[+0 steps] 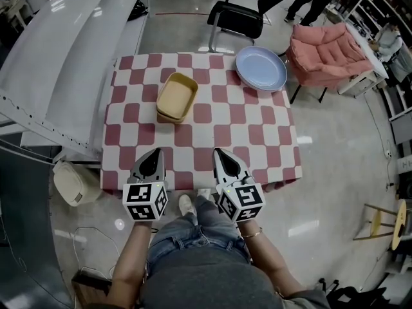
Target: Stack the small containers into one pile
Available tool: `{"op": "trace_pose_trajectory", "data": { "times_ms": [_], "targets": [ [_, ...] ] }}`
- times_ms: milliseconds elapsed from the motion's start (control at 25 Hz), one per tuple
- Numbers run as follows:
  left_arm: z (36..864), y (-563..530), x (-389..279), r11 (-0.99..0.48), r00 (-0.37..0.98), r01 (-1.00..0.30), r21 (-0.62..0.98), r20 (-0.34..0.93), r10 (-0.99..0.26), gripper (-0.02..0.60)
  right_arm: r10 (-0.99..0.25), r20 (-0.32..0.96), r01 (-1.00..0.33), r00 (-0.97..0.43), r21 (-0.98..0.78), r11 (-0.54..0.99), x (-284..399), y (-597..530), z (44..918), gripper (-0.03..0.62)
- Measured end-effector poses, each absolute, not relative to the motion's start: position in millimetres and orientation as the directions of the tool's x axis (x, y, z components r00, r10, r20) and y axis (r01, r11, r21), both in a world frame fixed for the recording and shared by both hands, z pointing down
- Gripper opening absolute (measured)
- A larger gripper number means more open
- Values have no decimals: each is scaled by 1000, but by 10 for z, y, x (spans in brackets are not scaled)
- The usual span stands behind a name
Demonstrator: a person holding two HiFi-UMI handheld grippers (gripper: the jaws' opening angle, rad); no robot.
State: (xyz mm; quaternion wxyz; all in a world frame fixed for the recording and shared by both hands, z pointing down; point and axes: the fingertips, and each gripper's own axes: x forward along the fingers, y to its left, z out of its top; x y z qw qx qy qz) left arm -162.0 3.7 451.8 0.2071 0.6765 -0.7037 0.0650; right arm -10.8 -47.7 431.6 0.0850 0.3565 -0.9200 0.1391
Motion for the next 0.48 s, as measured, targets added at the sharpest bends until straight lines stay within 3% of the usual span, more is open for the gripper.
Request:
{"op": "trace_pose_trajectory", "data": {
  "times_ms": [480],
  "targets": [
    [4475,88,-1676,77,-1,-980,186,377,-926,17,-627,238,-669,-742,-199,716,-159,-409,4266,8]
  ]
}}
